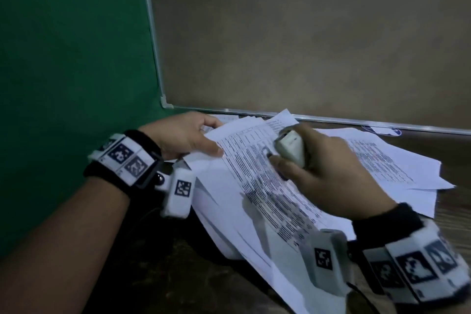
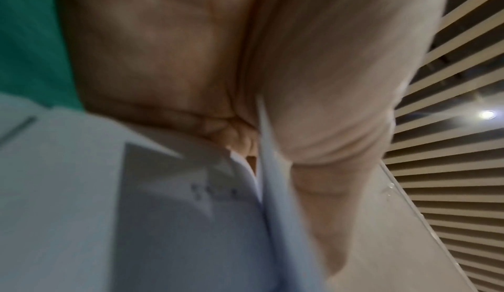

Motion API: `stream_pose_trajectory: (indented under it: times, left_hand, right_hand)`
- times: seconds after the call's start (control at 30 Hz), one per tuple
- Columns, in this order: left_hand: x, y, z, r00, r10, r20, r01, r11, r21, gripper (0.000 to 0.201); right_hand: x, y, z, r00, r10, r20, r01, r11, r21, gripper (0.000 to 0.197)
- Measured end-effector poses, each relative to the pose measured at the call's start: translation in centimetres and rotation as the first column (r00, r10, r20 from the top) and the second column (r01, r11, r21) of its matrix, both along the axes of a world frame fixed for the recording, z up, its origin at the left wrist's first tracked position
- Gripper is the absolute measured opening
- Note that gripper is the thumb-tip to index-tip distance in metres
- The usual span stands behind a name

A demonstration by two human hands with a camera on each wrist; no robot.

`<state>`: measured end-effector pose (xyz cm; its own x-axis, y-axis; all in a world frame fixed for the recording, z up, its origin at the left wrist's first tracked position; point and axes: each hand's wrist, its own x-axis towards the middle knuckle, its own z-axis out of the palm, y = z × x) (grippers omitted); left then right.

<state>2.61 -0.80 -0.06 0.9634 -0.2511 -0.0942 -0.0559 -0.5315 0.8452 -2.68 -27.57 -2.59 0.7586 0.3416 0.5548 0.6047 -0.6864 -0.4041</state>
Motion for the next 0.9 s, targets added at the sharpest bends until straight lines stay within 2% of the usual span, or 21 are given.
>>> stream_pose_trajectory:
  times: [0.1,0.3,0.4,0.47,0.53,0.57,0.63,0.7,0.8,0.9]
  left_hand:
    - [-0.8,-1.6,-0.4,0.995,-0.032,0.096,0.036,0.998,-0.042,0.036]
    - [-2.7,-2.8,0.3,0.951,0.019,0.308,0.031,0.987,-0.159,0.031]
    - [-3.2,-1.8,1.2,0.884,0.168,0.436,-0.056,0.964,-0.258,0.031]
    - [-3.1,-0.8,2.3,0.821,0.31,0.48,-0.116,0.913,-0.391,0.032]
    - [-3.0,0.0,3.6,0.769,0.451,0.454,-0.137,0.809,-0.571,0.031]
    - [-3.0,0.3,4.3,0.765,0.495,0.411,-0.121,0.739,-0.663,0.029]
    - [-2.7,0.4,5.0,0.8,0.526,0.29,-0.102,0.594,-0.798,0.025]
    - [-1.9,0.2,4.8,0.84,0.513,0.175,-0.145,0.525,-0.839,0.019]
    - [-0.5,-0.3,2.5,0.877,0.479,0.028,-0.259,0.522,-0.813,0.016]
    - [0.7,-0.7,-1.1,0.868,0.496,-0.03,-0.379,0.622,-0.686,0.017]
  right_hand:
    - [0.6,0.4,-1.0,0.995,0.021,-0.101,-0.029,0.996,-0.079,0.022]
    - [0.3,0.7,-0.8,1.0,0.027,-0.015,-0.027,0.999,0.028,0.018]
    - [-0.3,1.2,-0.6,0.993,0.031,0.115,-0.041,0.995,0.091,0.017]
    - [-0.7,1.7,-0.3,0.978,-0.008,0.21,-0.025,0.988,0.152,0.02]
    - [-0.9,1.8,0.1,0.965,-0.066,0.254,0.002,0.97,0.244,0.021]
    - [-1.1,1.8,0.3,0.96,-0.084,0.268,0.003,0.957,0.289,0.021]
    - [-1.4,1.7,0.5,0.951,-0.107,0.292,-0.004,0.934,0.356,0.02]
    - [-1.7,1.7,0.8,0.935,-0.14,0.325,0.002,0.921,0.39,0.021]
    - [-1.8,1.6,1.1,0.923,-0.169,0.344,0.013,0.91,0.414,0.02]
    - [-1.4,0.9,0.9,0.948,-0.174,0.267,0.089,0.95,0.301,0.019]
